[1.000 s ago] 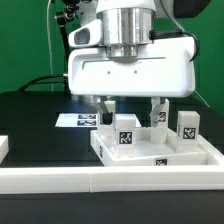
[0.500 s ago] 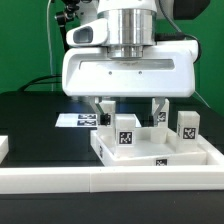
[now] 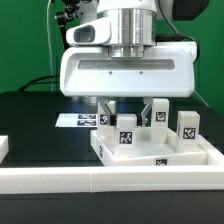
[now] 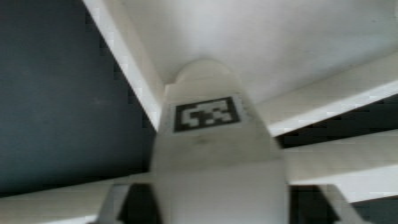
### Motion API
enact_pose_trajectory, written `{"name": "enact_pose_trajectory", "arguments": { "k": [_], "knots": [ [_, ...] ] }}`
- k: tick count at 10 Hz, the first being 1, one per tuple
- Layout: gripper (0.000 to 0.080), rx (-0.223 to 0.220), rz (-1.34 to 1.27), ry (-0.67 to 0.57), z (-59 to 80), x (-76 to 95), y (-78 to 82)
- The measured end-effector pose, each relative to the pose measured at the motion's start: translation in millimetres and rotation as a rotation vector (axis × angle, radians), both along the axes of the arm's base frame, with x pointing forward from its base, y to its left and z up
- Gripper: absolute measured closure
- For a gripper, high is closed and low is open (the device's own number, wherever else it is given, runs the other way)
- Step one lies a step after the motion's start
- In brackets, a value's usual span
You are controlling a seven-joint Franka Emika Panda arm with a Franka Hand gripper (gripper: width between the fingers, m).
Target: Assemble square table
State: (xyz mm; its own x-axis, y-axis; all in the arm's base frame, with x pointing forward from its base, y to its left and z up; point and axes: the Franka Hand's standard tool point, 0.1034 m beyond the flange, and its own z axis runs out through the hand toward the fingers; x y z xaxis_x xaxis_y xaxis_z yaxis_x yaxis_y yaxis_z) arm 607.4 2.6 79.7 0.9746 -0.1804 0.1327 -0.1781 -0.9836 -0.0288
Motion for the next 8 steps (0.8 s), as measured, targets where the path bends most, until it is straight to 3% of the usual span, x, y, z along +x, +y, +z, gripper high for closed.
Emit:
{"name": "enact_pose_trajectory", "arguments": {
  "k": [3, 8],
  "knots": [
    [0.0511, 0.007, -0.05, -0.001, 0.2, 0.1, -1.0],
    [0.051, 0.095, -0.56, -0.02, 0.0, -2.3, -6.3]
  ]
}}
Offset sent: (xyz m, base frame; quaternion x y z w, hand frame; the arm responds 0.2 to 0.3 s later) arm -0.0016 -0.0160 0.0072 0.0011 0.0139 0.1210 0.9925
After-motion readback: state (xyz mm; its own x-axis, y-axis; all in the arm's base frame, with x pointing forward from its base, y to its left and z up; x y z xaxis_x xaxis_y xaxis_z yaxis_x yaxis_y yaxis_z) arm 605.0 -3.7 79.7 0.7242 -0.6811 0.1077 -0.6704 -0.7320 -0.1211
